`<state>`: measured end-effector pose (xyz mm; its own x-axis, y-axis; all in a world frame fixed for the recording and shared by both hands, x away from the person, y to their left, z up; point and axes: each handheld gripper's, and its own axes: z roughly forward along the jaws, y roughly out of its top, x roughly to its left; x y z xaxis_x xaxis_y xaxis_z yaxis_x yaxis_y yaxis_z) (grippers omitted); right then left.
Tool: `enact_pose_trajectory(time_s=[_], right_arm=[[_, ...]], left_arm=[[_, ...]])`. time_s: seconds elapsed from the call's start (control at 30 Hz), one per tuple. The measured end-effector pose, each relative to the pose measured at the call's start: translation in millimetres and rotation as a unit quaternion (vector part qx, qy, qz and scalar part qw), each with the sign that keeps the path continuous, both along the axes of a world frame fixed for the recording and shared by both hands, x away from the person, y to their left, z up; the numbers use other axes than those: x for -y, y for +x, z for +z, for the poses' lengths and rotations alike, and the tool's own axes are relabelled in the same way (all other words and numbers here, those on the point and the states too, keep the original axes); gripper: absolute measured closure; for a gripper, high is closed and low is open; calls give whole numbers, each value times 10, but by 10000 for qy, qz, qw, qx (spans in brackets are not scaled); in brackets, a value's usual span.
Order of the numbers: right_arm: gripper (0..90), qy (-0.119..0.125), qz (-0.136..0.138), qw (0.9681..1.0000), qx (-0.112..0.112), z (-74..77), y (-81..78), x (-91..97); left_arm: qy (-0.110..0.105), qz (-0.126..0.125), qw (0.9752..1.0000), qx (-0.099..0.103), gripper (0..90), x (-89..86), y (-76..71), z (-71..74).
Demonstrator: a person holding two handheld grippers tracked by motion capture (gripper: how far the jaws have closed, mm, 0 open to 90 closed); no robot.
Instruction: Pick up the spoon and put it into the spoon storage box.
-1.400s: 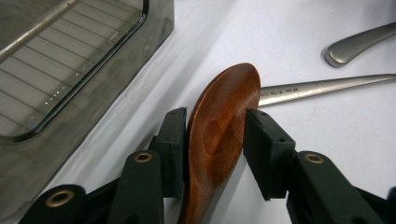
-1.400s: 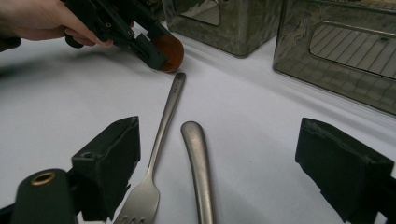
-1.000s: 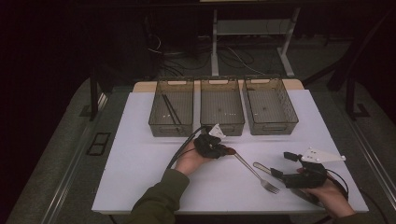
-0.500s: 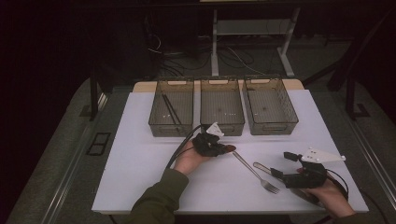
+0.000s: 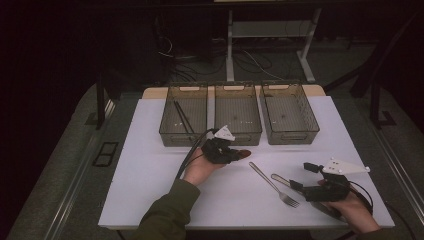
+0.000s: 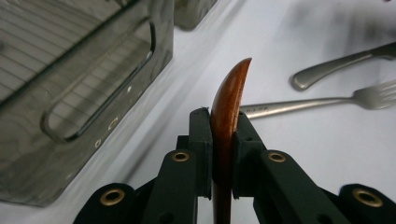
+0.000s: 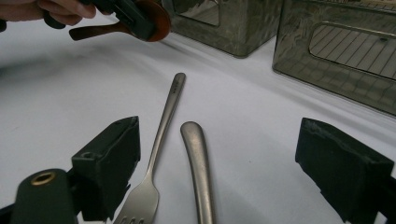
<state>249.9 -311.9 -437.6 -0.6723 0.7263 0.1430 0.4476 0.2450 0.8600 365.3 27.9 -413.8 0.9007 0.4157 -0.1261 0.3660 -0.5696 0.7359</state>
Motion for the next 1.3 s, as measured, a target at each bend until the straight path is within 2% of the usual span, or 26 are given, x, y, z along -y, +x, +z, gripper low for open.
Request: enact_pose_trajectory(time_s=[0.13,0.3,0.37,0.5,0.7,1.0,1.13,1.3], right_arm=[[133,40,-33,10000,-7,5,-2,6],[133,48,-28,10000,0,9,-7,3],[132,41,-32,10000,-7,6,-6,3],[133,71,-54,10000,4,7,-4,13],[133,59,-64,10000,28,10,-2,19],[133,151,-104,9998,6,18,-9,19],[132,162,-72,9998,18,16,-5,29],[133,220,-106,9997,19,25,-13,43]], left_arm=[[-135,36,9999,67,803,11,18,143],[-213,112,9995,197,803,26,125,405],[-213,122,9993,298,803,35,183,502],[-292,208,9988,324,803,61,326,652],[-379,369,9976,451,803,126,573,813],[-526,612,9946,656,802,297,984,890],[-567,771,9933,642,802,353,1127,845],[-543,1052,9915,549,802,409,1299,716]])
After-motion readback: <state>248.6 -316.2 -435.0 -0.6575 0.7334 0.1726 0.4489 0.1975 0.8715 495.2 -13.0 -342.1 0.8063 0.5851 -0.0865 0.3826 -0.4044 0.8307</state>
